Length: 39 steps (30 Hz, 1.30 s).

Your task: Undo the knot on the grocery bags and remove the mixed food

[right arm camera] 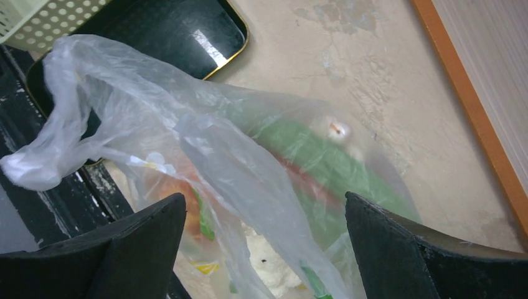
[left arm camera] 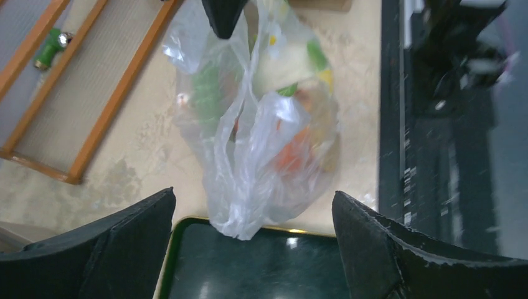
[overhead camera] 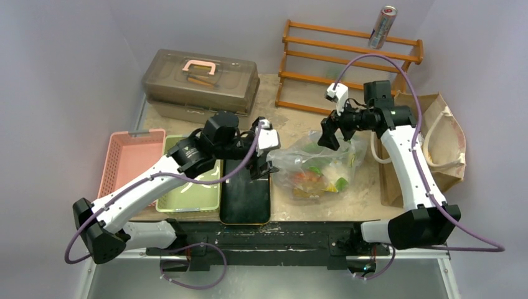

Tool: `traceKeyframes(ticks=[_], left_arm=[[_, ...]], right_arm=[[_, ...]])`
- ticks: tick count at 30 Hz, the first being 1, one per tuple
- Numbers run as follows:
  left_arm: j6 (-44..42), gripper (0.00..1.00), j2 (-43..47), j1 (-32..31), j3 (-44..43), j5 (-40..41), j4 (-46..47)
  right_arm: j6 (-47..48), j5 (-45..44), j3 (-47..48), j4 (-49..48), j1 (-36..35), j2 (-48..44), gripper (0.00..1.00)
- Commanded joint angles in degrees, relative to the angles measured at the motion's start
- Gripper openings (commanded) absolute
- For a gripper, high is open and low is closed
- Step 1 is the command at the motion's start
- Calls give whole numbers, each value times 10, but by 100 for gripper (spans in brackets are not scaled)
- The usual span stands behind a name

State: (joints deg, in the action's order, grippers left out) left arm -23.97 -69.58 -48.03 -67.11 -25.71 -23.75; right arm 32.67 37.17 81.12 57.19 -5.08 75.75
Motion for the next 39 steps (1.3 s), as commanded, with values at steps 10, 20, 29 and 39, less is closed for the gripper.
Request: traceKeyframes(ticks=[10,20,29,39], left_arm=[[468,100,66,-36,6,17,0],[664,89,-34,-92,-33,25,84],[676,96,-86,-77,-88,193,16],[665,91,-107,-92,-107,216,13]], right_arm=[[8,-156,17,-22,-74,43,19],[-108,-130,53,-42,-74,3,0],[-116,-131,69,-28,-73,-8,0],[-145,-123,66,-34,-72,-16,0]])
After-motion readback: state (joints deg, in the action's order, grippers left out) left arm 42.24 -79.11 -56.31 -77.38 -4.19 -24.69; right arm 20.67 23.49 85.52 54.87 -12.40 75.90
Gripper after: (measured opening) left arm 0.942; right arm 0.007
